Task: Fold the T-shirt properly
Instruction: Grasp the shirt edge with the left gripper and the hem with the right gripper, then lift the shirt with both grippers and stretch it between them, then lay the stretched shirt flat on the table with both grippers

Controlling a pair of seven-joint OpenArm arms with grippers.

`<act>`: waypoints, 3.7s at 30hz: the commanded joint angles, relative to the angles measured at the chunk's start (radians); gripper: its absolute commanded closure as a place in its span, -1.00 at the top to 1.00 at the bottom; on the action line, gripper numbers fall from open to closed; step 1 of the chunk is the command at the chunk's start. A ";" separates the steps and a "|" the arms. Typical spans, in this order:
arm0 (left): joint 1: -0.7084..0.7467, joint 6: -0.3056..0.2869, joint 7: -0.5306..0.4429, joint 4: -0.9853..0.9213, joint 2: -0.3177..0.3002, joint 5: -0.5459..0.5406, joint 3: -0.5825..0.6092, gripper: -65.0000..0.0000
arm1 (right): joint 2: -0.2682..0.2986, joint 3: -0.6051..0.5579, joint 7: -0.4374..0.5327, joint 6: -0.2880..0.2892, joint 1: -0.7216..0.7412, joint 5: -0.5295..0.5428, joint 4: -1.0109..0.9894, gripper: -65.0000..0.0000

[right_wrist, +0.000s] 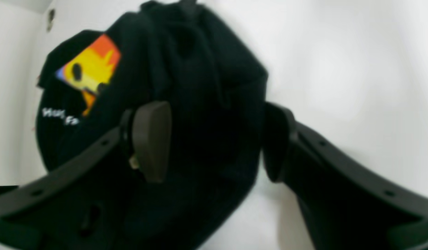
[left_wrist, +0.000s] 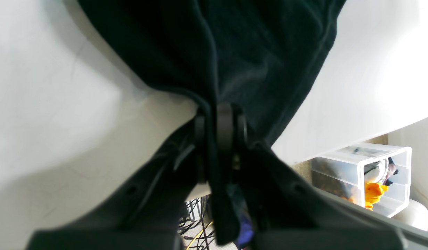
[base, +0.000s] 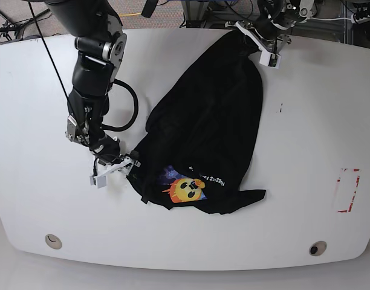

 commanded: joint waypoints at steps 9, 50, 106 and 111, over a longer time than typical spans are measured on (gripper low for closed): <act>0.006 -0.005 -0.016 0.019 -0.025 -0.009 -0.003 -1.00 | -0.006 -0.002 -0.030 -0.011 0.007 -0.011 0.019 -0.28; -0.353 -0.005 0.136 0.016 -0.329 -0.010 -0.154 -1.00 | 0.252 -0.091 -0.308 0.046 0.097 -0.005 0.664 -1.00; -0.568 -0.171 0.379 0.069 -0.331 -0.012 -0.497 -1.00 | 0.349 -0.014 -0.309 0.047 -0.076 -0.005 0.845 -1.00; -0.471 -0.171 0.379 0.066 -0.300 -0.009 -0.501 -1.00 | 0.324 0.032 -0.306 0.047 -0.251 -0.004 0.889 -1.00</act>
